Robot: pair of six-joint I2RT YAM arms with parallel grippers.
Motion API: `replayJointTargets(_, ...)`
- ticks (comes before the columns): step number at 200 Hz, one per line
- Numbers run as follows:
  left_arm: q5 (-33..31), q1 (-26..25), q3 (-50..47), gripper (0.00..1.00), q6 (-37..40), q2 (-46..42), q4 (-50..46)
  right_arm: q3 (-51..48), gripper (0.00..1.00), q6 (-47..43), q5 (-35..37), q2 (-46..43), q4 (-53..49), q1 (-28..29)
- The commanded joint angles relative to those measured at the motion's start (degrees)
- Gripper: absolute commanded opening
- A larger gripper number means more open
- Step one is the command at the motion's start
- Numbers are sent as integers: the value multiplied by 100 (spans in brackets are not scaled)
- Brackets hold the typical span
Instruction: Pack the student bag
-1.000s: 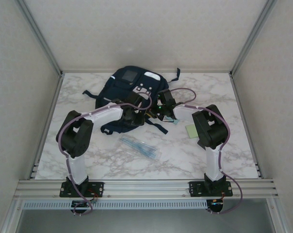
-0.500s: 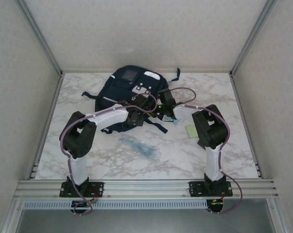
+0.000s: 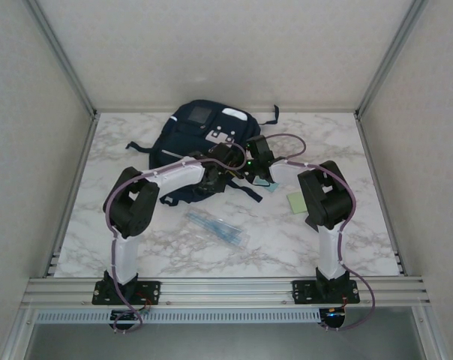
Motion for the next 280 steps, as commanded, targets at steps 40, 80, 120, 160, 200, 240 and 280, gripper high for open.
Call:
replayJointTargets(40,1416,-25,279,34,-545,216,815,112,0,14,-85,233,179,70)
replayJointTargets(80,1476,-16,610,24,-666,552,841,89,0,2,-97,226,167,86)
replayJointTargets(120,1280,-35,846,9,-622,680,447,86,0,11,-82,238,182,78)
replayJointTargets(160,1304,-138,1403,32,-646,907,-105,108,0,65,-98,322,219,80)
replayJointTargets(200,143,-172,1879,36,-642,1284,-728,49,0,38,-73,264,233,80)
replayJointTargets(240,-925,-181,1769,37,-595,1167,-964,45,0,30,-96,284,271,81)
replayJointTargets(280,-703,-192,1534,41,-593,463,-927,52,0,-32,-91,248,202,80)
